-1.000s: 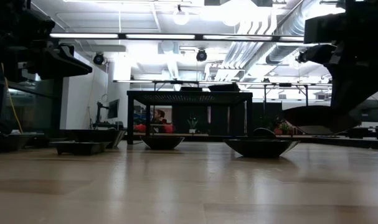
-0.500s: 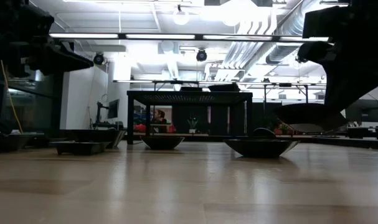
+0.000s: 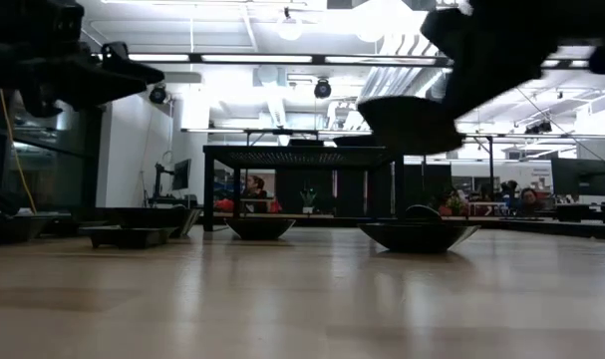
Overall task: Pick & Place Mini shaped plates
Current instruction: Put the black leaf-shaped plate on the shelf
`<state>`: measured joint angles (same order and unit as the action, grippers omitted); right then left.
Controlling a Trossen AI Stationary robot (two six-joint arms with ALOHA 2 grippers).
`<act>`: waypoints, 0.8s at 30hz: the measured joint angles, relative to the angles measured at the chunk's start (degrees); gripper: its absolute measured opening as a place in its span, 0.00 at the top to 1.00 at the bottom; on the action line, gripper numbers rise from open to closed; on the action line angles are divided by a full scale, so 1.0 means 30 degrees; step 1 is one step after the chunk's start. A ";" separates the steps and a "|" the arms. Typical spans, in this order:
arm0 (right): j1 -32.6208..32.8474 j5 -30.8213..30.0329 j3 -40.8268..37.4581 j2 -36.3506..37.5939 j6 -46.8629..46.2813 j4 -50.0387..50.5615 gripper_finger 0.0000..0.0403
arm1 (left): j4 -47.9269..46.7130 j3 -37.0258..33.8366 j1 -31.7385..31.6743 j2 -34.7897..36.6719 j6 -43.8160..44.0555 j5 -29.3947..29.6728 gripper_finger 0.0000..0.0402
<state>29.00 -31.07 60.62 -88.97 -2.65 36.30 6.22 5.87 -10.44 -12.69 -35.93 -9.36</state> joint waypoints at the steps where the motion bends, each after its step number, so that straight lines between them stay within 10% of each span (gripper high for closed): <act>1: -0.0184 0.0117 0.0036 0.0000 0.0634 -0.0408 1.00 | 0.0537 0.0000 0.0000 -0.0647 -0.0112 -0.0179 0.43; 13: -0.2843 0.2535 0.0086 0.0000 0.3576 -0.2587 1.00 | 0.3272 0.2768 0.0017 -0.8697 -0.1446 -0.1114 0.42; 24: -0.3702 0.3009 0.2657 -0.0304 0.5971 -0.2032 1.00 | -0.2034 0.9226 0.2034 -1.5115 -0.6102 0.1667 0.42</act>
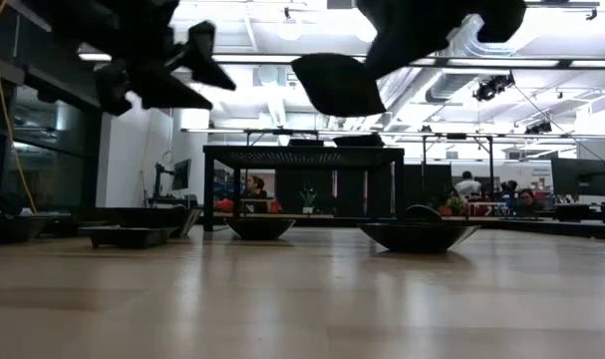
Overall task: Pick & Place Mini shaped plates
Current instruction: Put the black leaf-shaped plate on the shelf
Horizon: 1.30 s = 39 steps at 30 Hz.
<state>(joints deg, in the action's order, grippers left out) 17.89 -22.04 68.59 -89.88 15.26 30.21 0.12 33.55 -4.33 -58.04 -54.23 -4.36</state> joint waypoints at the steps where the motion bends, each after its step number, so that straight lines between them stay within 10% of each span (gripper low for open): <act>1: -0.0111 0.0041 0.0320 -0.0253 0.0107 0.0269 1.00 | -0.0141 0.0451 0.0185 -0.0352 -0.0233 0.0021 0.42; 18: -0.0867 -0.0978 0.8880 -0.7031 0.2513 0.7105 1.00 | -0.4342 0.2985 0.3758 -0.1976 -0.3565 0.6536 0.42; 39: -0.1727 0.0325 0.9576 -0.7076 0.3593 0.5846 1.00 | -0.2856 0.2978 0.5827 -0.3499 -0.5411 0.8756 0.42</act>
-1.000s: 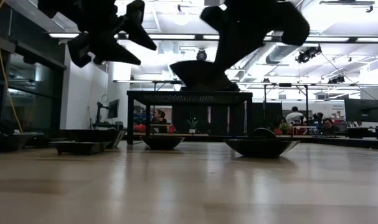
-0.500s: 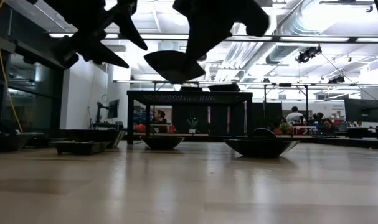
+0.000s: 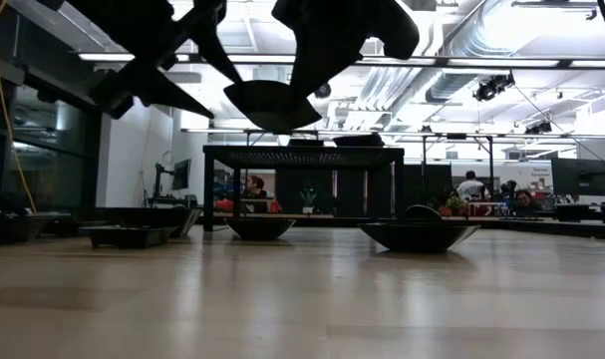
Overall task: Pick & Place Mini shaped plates
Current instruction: Put the black leaf-shaped plate on the shelf
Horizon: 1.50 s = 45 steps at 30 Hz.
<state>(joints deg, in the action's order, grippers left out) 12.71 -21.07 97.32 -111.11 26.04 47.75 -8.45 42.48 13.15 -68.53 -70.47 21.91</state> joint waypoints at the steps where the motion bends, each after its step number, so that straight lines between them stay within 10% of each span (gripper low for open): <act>1: 0.0000 -0.0035 0.0000 0.0000 0.0000 0.0025 1.00 | 0.0184 0.0013 0.0013 -0.0129 -0.0063 0.0261 0.42; 45: 0.0011 -0.0063 -0.0007 0.0000 -0.0087 0.0189 1.00 | 0.1633 -0.0006 0.0000 -0.0415 0.0069 -0.0487 0.89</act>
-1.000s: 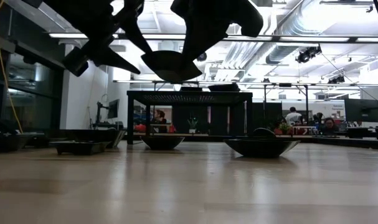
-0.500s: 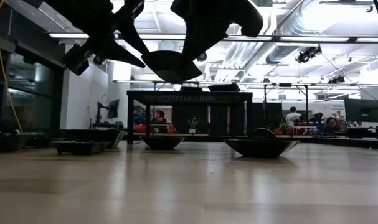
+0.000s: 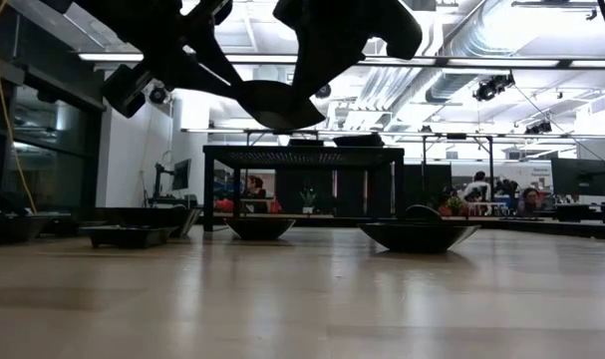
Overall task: Pick & Place Mini shaped plates
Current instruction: Put the black leaf-shaped plate on the shelf
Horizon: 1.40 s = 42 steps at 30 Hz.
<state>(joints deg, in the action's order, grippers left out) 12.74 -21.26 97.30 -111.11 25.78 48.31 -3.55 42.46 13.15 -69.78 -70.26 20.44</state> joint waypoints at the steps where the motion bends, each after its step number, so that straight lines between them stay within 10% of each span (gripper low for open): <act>1: -0.0003 0.0000 0.0000 0.0000 0.0000 0.0000 1.00 | 0.0000 -0.0001 0.0000 0.0000 0.0000 -0.0006 0.90; 34: 0.0068 0.0080 -0.0007 0.0029 -0.0131 -0.0022 1.00 | -0.0038 -0.0016 0.0000 0.0000 0.0578 -0.0195 0.99; 42: 0.0462 -0.0604 -0.0007 0.0029 -0.0131 -0.0226 0.80 | -0.0081 -0.0016 -0.0007 0.0007 0.0576 -0.0159 1.00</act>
<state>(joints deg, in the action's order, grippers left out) 14.13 -23.07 97.27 -111.02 25.39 47.64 -3.80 42.41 13.13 -69.76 -68.53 19.97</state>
